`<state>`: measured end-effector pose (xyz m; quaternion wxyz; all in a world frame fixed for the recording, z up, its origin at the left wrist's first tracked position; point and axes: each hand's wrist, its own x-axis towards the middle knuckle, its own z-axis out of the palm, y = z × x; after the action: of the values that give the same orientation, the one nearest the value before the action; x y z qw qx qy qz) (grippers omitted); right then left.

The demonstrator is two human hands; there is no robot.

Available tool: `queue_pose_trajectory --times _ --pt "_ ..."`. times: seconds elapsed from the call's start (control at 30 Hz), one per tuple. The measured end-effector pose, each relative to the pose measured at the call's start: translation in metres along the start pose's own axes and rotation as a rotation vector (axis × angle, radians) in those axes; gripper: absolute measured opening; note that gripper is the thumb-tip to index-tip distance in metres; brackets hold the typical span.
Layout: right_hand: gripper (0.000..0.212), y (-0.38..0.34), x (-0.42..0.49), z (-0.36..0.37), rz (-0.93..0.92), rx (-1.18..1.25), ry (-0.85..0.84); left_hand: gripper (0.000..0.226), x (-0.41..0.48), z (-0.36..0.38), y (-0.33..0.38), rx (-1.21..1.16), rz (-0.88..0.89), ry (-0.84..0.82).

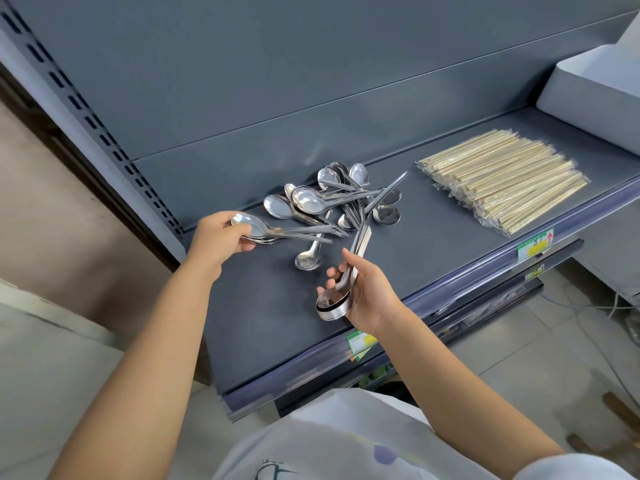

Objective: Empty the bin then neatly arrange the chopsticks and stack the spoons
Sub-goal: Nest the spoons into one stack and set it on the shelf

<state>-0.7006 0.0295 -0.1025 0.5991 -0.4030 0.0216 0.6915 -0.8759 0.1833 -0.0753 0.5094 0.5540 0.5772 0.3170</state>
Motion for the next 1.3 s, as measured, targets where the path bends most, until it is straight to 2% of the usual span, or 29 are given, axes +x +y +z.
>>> queue_pose_trajectory --times 0.13,0.23,0.3,0.37,0.5,0.63,0.77,0.97,1.17,1.3 --pt "0.029 0.001 -0.001 0.001 -0.012 -0.005 -0.021 0.017 -0.016 -0.004 0.008 -0.185 -0.056 0.018" --pt "0.020 0.000 -0.003 0.002 -0.035 -0.013 -0.035 0.014 -0.036 0.009 0.012 -0.283 -0.113 -0.029" --pt "0.011 0.001 -0.003 0.003 -0.061 -0.024 -0.040 0.016 -0.049 0.022 0.009 -0.297 -0.134 -0.074" --pt "0.011 0.002 -0.001 0.002 -0.083 -0.015 -0.045 0.018 -0.059 0.036 0.004 -0.276 -0.148 -0.102" --pt "0.018 0.003 -0.003 -0.001 -0.117 0.078 -0.090 0.018 -0.071 0.053 -0.007 -0.289 -0.183 -0.104" --pt "0.041 0.003 -0.004 -0.004 -0.154 0.155 -0.092 0.016 -0.081 0.063 -0.012 -0.306 -0.181 -0.072" --pt "0.039 0.003 -0.006 -0.003 -0.165 0.126 -0.145 0.016 -0.090 0.069 -0.012 -0.318 -0.157 -0.038" --pt "0.021 0.002 -0.013 0.002 -0.138 0.051 -0.117 0.013 -0.103 0.071 -0.017 -0.201 -0.033 -0.048" --pt "0.040 0.000 -0.014 0.007 -0.187 0.267 -0.041 0.017 -0.118 0.069 -0.012 0.008 0.186 -0.104" --pt "0.041 -0.005 -0.012 0.009 -0.168 0.349 0.040 0.018 -0.126 0.070 -0.009 0.105 0.307 -0.148"
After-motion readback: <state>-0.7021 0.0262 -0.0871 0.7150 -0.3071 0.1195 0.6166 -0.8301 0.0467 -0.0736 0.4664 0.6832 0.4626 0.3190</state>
